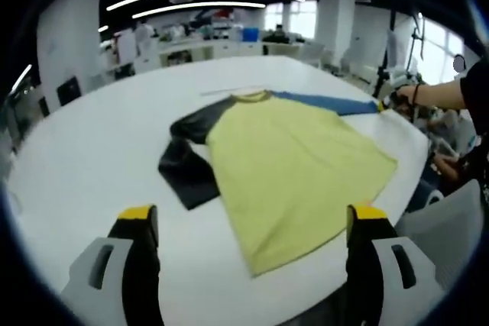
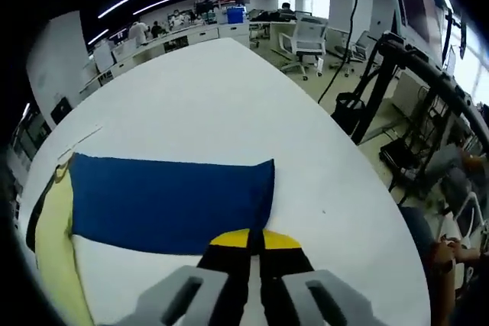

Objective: Fold the garment on the visible template until the final outline fits inside the template.

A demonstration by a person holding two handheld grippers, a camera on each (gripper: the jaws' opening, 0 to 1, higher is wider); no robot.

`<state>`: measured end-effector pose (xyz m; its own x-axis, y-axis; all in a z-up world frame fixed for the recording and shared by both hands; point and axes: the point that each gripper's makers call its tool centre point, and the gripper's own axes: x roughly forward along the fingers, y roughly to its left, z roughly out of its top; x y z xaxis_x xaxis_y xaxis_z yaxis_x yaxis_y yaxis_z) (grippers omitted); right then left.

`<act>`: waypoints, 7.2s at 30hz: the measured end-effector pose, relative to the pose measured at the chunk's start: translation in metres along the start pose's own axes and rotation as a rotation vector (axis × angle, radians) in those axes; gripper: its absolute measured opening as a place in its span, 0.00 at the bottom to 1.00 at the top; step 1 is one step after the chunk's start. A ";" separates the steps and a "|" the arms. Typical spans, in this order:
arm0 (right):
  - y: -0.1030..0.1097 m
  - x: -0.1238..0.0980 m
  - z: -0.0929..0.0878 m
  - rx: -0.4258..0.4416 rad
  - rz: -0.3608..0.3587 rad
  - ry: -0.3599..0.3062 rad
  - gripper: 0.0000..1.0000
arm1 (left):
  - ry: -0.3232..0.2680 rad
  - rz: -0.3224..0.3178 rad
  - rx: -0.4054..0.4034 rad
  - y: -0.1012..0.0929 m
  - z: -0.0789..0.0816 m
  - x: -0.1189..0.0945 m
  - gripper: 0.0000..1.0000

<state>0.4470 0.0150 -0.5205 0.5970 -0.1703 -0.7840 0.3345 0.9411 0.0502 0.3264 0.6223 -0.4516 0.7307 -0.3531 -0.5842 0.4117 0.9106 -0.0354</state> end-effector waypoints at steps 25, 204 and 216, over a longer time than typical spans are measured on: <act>0.023 -0.026 0.015 -0.027 0.050 -0.037 0.00 | 0.011 -0.015 -0.007 0.000 -0.001 -0.002 0.99; 0.513 -0.127 -0.030 -0.558 0.849 -0.121 0.00 | 0.021 -0.082 -0.047 -0.009 -0.012 0.007 0.96; 0.522 -0.111 -0.054 -0.554 0.849 -0.077 0.00 | 0.020 -0.089 -0.055 -0.009 -0.015 0.008 0.96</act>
<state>0.5159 0.5406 -0.4403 0.5319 0.6174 -0.5795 -0.5954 0.7593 0.2625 0.3204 0.6148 -0.4675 0.6815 -0.4288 -0.5930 0.4430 0.8867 -0.1321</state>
